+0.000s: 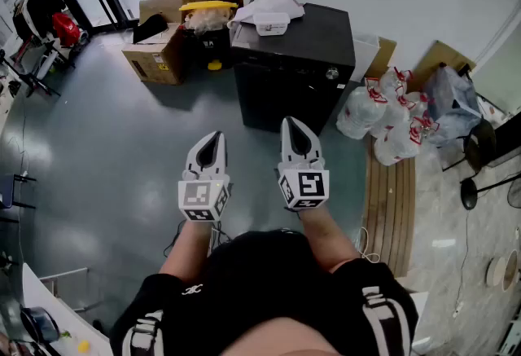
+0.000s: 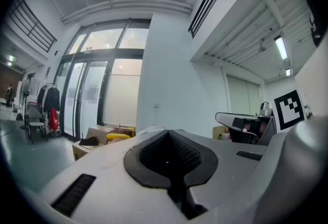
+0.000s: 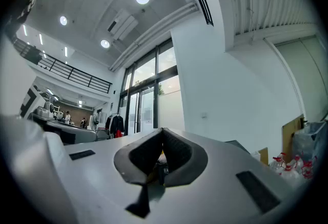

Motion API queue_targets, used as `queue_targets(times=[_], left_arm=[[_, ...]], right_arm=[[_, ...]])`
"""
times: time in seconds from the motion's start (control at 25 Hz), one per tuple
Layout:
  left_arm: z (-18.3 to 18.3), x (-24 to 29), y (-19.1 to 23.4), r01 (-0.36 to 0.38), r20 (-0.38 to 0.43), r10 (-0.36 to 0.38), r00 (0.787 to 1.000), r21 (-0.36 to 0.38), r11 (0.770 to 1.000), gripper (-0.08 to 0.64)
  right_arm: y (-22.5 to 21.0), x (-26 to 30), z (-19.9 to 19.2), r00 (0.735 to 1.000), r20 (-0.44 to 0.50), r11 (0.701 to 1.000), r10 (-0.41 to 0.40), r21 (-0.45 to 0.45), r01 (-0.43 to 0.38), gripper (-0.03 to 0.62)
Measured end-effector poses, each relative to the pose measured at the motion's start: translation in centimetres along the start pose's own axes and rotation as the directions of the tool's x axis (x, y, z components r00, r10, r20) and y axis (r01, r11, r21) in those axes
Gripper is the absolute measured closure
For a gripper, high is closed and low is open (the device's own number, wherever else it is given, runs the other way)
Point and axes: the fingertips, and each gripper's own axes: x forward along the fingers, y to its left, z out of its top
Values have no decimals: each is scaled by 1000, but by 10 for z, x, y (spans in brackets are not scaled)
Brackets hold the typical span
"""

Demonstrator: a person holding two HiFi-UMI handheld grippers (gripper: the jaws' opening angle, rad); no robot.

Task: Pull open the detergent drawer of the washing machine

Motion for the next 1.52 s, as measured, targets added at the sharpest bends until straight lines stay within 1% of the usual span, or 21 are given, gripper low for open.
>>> queue_targets(times=[0.24,0.56,0.8,1.12,1.36,1.52], left_arm=[[-1,0,17,-3,4,3,1000,-12,1000,560],[0,7,37,12,11,-12,1000,-31,999,560],[-9,0,60,20,20,-19,1000,-53,998,560],[-14,-14,86,70,16,-69,997,-39,997,560],[-24,-14,94,87,6,-87,996,-47,995,560],[-23,-10,100,85,14,-84,996,-42,996,560]], right_arm=[[11,9,-4,1000,-7,1000,-15,-13,15,589],[23,26,-5,1000,-23,999,-20,-32,19,589],[52,34,-15,999,-41,998,-16,-61,13,589],[83,37,-20,997,-42,996,-64,-64,61,589],[90,43,-30,996,-67,995,-65,-79,60,589],[90,50,-29,997,-52,994,-61,-91,56,589]])
